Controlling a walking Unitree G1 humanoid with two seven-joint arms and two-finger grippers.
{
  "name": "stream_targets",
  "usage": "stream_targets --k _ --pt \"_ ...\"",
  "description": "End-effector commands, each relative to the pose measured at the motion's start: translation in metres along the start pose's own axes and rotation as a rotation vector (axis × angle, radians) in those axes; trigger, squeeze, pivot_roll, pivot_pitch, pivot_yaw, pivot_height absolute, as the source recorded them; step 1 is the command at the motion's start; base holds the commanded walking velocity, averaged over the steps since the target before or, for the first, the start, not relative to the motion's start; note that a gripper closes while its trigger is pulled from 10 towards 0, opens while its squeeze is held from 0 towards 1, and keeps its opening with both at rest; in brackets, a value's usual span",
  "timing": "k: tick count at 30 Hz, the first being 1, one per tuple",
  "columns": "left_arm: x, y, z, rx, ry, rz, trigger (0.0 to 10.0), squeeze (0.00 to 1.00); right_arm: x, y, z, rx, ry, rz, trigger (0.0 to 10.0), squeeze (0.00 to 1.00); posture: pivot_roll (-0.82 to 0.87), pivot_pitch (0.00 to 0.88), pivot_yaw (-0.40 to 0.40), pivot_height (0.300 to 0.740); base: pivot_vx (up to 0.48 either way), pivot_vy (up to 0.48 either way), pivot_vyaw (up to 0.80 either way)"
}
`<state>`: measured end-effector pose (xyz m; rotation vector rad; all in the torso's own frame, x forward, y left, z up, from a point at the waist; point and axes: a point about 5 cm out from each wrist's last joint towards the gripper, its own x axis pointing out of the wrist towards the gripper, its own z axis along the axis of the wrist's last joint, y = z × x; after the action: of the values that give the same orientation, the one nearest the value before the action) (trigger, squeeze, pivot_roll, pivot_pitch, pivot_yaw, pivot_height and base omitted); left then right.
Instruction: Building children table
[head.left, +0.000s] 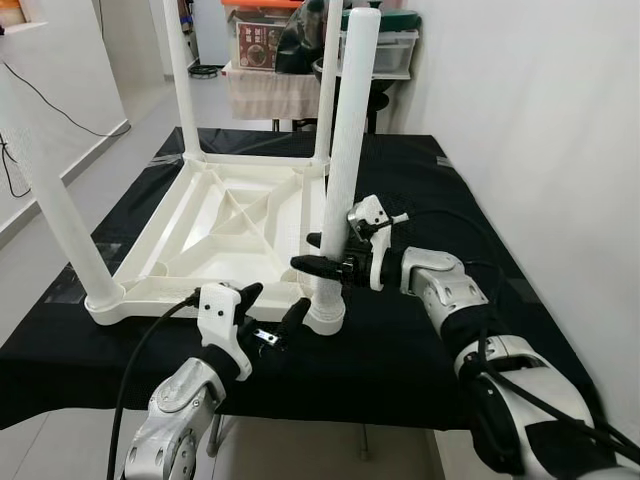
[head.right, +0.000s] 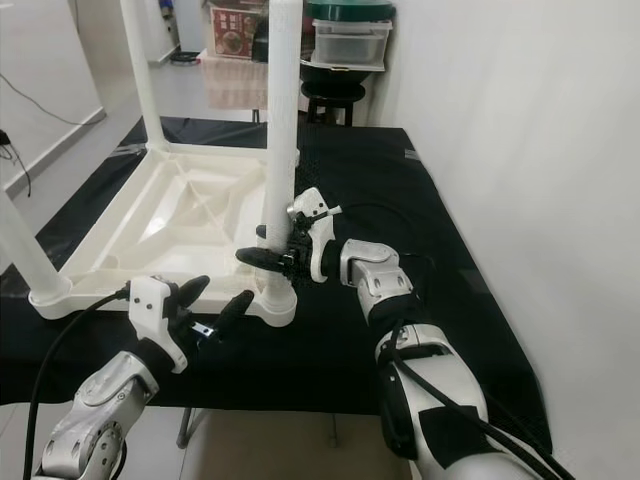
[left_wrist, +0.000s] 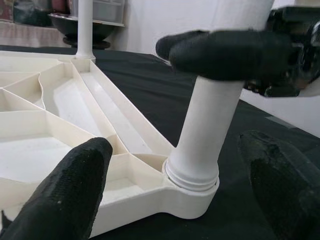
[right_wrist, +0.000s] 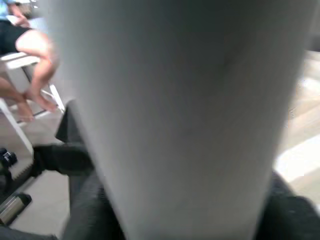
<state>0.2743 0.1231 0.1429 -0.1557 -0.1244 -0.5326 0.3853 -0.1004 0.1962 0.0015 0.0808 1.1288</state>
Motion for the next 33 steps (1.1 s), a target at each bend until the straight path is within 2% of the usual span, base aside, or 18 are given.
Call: stream_targets --k 1,8,11,12,13,14,15,16,17,18,19,20,24,26,27,28,32,33 --pt "0.001 -0.002 0.003 -0.007 -0.007 -0.003 10.0 0.0 0.004 0.003 0.008 -0.008 -0.041 0.054 0.0 0.0 -0.02 0.0 -0.087 0.74 0.0 0.0 0.0" --pt "0.001 -0.002 0.004 -0.007 -0.005 -0.005 10.0 0.0 -0.002 0.0 0.016 -0.027 -0.068 0.076 0.0 0.0 -0.03 0.0 -0.08 0.74 0.0 0.0 0.0" --pt "0.001 -0.002 0.004 -0.006 -0.002 -0.008 10.0 0.0 -0.007 -0.007 0.014 -0.104 -0.025 -0.03 0.0 0.0 -0.03 0.0 -0.077 0.74 0.0 0.0 0.0" --pt "0.0 -0.001 0.004 -0.005 -0.002 -0.007 10.0 0.0 -0.007 -0.009 0.012 -0.123 -0.005 -0.106 0.0 0.0 -0.03 0.0 -0.083 0.74 0.0 0.0 0.0" --pt "0.0 -0.001 0.004 -0.005 -0.002 -0.007 10.0 0.0 -0.007 -0.009 0.012 -0.123 -0.005 -0.106 0.0 0.0 -0.03 0.0 -0.083 0.74 0.0 0.0 0.0" --pt "0.0 -0.001 0.004 -0.005 -0.001 -0.006 10.0 0.0 -0.005 -0.012 0.009 -0.126 0.005 -0.19 0.0 0.0 -0.03 0.0 -0.083 0.74 0.0 0.0 0.0" --pt "-0.001 0.0 0.004 -0.005 -0.001 -0.006 10.0 0.0 -0.003 -0.021 0.001 -0.073 -0.025 -0.557 0.0 0.0 -0.04 0.0 -0.087 0.74 0.0 0.0 0.0" --pt "-0.002 0.0 0.004 -0.004 0.0 -0.006 10.0 0.0 -0.005 -0.026 -0.006 -0.028 -0.035 -0.825 0.0 0.0 -0.04 0.0 -0.087 0.74 0.0 0.0 0.0" --pt "-0.002 0.001 0.005 -0.003 0.0 -0.006 10.0 0.0 0.008 -0.003 -0.035 0.049 -0.006 -0.845 0.0 0.0 -0.03 0.0 -0.076 0.74 0.0 0.0 0.0" --pt "-0.002 0.001 0.005 -0.003 0.0 -0.006 10.0 0.0 0.008 -0.003 -0.035 0.049 -0.006 -0.845 0.0 0.0 -0.03 0.0 -0.076 0.74 0.0 0.0 0.0" --pt "-0.002 0.001 0.005 0.003 0.006 -0.012 10.0 0.0 0.03 0.039 -0.051 -0.012 0.012 -0.693 0.0 0.0 -0.05 0.0 -0.045 0.74 0.0 0.0 0.0" --pt "-0.001 0.002 0.004 0.008 0.012 -0.015 10.0 0.0 0.04 0.053 -0.048 -0.105 0.012 -0.608 0.0 0.0 -0.05 0.0 -0.045 0.74 0.0 0.0 0.0" --pt "0.0 0.002 0.004 -0.002 0.01 -0.014 10.0 0.0 0.036 0.038 -0.033 -0.136 -0.043 -0.647 0.0 0.0 -0.06 0.0 -0.044 0.74 0.0 0.0 0.0" --pt "0.002 0.001 0.006 0.022 0.01 -0.016 10.0 0.0 0.034 0.027 -0.036 -0.056 -0.049 -0.664 0.0 0.0 -0.04 0.0 -0.068 0.74 0.0 0.0 0.0" --pt "0.002 0.001 0.006 0.022 0.01 -0.016 10.0 0.0 0.034 0.027 -0.036 -0.056 -0.049 -0.664 0.0 0.0 -0.04 0.0 -0.068 0.74 0.0 0.0 0.0" --pt "0.0 -0.001 0.006 0.028 0.011 -0.02 10.0 0.0 0.034 0.025 -0.035 -0.053 -0.04 -0.7 10.0 0.0 -0.03 0.0 -0.069 0.74 0.0 0.0 0.0" --pt "-0.006 -0.006 0.007 0.015 0.015 -0.035 10.0 0.0 0.032 0.018 -0.019 -0.056 -0.075 -0.762 10.0 0.0 -0.03 0.001 -0.062 0.74 0.0 0.0 0.0" --pt "-0.007 -0.007 0.008 0.02 0.021 -0.039 10.0 0.0 0.031 0.018 -0.01 -0.059 -0.106 -0.741 10.0 1.0 -0.02 0.016 -0.058 0.74 0.0 0.0 0.0"
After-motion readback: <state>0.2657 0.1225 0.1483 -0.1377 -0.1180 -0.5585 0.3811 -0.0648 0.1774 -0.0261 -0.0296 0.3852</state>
